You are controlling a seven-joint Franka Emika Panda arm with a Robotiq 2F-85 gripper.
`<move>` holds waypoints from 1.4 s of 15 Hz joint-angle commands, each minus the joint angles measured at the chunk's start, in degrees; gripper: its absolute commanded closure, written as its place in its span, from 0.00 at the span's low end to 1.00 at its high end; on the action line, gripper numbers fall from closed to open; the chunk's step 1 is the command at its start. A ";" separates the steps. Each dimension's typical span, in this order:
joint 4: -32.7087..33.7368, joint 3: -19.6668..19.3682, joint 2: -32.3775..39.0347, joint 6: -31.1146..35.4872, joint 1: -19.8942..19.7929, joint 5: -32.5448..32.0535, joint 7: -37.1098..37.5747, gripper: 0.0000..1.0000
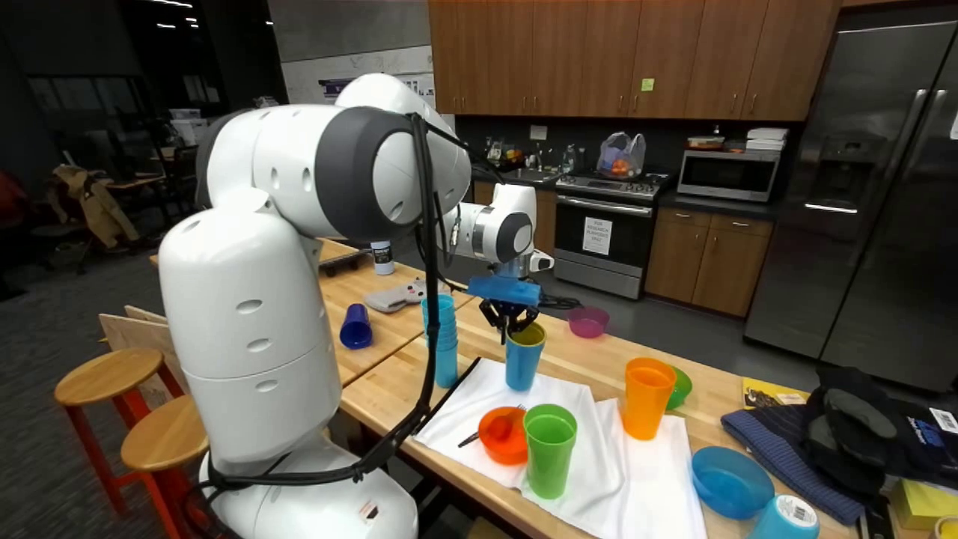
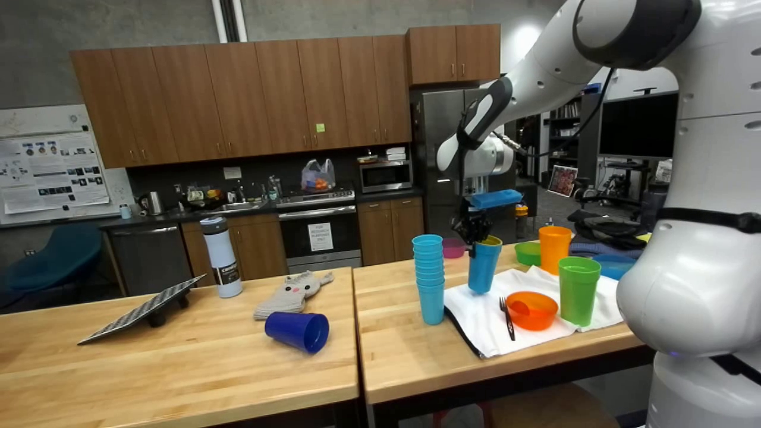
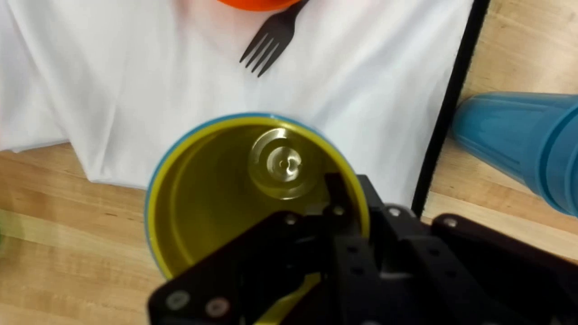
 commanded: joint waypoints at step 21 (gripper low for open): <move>7.10 0.40 3.98 -9.48 0.60 -16.39 8.98 0.98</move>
